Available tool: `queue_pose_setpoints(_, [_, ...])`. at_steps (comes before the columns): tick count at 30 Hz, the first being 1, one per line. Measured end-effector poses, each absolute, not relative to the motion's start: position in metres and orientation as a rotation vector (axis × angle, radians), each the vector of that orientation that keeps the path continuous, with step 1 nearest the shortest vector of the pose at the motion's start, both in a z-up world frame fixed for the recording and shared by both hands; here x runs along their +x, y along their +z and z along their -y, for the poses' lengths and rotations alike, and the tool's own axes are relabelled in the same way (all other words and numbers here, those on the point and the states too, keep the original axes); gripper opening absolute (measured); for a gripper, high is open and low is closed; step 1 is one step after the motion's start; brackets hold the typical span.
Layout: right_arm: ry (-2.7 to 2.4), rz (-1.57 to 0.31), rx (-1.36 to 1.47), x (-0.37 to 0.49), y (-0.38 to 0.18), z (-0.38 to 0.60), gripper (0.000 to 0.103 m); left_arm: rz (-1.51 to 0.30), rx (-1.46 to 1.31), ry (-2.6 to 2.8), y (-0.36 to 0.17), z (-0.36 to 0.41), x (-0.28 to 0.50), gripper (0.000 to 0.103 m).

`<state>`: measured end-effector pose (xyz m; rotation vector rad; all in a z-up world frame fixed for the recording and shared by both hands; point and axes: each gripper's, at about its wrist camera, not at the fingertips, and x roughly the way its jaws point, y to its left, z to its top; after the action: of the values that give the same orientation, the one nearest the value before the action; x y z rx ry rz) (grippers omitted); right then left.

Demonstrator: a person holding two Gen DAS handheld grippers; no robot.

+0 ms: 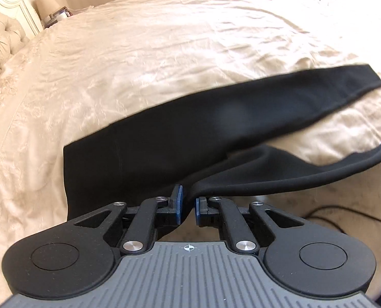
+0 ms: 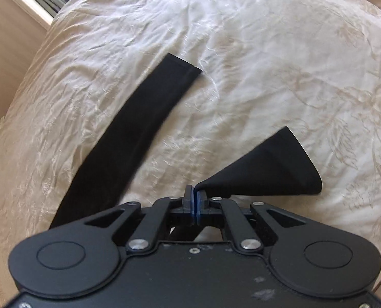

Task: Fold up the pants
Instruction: 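Hold pants with left gripper while right gripper lays the held leg over the other leg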

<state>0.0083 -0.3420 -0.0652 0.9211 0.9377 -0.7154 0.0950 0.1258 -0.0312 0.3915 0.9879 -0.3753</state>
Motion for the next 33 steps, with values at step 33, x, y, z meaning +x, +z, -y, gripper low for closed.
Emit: queue_pose_setpoints(33, [-0.660, -0.847, 0.759, 0.161, -0.092, 0.442, 0.027, -1.118, 0.461, -0.255, -0.114, -0.060, 0.248, 0.010])
